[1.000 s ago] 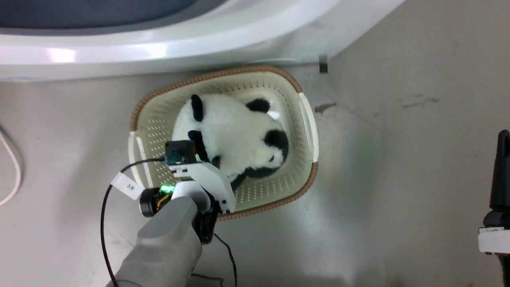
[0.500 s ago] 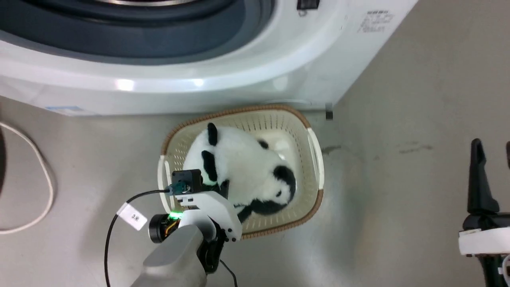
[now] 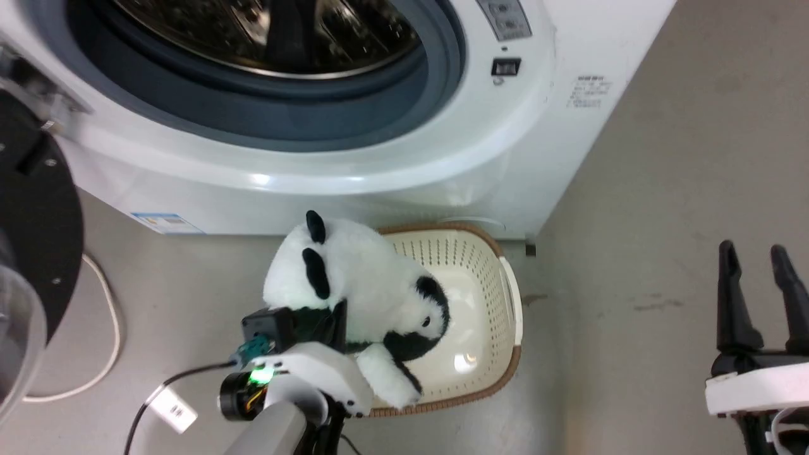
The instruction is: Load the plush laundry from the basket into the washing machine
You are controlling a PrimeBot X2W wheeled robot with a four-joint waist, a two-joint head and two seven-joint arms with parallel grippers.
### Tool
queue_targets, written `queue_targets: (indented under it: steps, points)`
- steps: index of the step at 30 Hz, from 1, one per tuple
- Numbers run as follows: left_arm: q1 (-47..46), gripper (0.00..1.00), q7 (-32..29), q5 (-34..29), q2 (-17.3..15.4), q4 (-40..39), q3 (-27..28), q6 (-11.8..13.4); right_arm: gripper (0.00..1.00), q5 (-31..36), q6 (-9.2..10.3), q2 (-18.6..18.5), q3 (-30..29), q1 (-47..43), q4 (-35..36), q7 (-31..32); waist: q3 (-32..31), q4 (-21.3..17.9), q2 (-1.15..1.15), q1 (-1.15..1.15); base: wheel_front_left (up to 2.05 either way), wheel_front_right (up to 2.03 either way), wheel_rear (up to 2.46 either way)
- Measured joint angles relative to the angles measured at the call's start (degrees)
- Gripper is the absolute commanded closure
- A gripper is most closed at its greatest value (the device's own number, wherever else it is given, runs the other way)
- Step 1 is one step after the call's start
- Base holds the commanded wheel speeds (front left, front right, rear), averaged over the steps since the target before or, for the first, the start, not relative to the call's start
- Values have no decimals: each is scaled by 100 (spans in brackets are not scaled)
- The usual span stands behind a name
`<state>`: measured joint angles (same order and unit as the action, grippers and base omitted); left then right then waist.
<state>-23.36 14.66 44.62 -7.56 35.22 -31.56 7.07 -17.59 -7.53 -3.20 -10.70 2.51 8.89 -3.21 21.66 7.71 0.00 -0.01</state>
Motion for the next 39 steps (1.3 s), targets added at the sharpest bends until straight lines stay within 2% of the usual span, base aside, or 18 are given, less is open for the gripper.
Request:
queue_targets:
  steps: [11, 19, 30, 39]
  points:
    - [1074, 100, -1, -632, -250, -1781, 428, 397, 0, -55, 0, 16, 87, -184, -360, -116, -654, 98, 0, 0, 0, 0, 0]
    - [1217, 100, -21, -1027, -501, -2913, 544, 699, 0, -115, 0, 19, 110, -325, -532, -200, -975, 156, 0, 0, 0, 0, 0]
    - [685, 100, -147, -1076, -722, -3227, 850, 858, 0, -160, 0, 21, 84, -325, -632, -261, -1028, 4, 0, 1, 0, 0, 0]
    - [-375, 100, -149, -1131, -891, -2830, 1170, 829, 0, -159, 0, 21, -15, -313, -492, -244, -680, -181, 0, 1, 0, 0, 0]
